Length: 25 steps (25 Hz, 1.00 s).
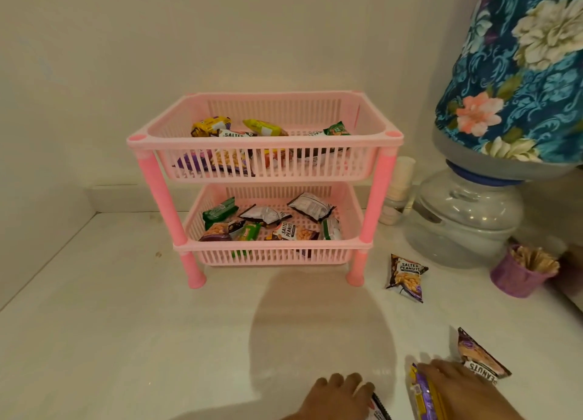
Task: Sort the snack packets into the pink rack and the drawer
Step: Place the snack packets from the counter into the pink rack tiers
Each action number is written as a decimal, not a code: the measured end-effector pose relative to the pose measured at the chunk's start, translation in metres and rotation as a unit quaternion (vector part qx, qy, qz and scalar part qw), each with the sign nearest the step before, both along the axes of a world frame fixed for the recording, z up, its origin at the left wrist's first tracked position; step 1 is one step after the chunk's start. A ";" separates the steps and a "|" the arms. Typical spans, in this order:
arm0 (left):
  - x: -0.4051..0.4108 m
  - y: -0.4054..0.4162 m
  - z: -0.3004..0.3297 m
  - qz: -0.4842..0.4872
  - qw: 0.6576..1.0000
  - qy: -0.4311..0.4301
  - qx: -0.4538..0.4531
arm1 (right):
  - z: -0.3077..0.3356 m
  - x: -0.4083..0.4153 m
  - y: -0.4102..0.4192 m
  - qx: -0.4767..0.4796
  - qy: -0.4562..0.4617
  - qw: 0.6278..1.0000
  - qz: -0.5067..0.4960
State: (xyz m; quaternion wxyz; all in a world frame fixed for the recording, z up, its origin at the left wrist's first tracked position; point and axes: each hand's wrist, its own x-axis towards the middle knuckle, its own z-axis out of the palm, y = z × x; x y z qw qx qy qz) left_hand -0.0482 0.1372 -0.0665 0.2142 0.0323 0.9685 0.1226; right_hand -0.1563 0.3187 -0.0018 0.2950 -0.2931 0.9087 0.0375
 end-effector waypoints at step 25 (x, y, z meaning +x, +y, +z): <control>-0.015 -0.109 0.012 0.277 0.958 -0.005 0.071 | -0.040 -0.063 -0.039 -0.192 0.141 0.968 -0.083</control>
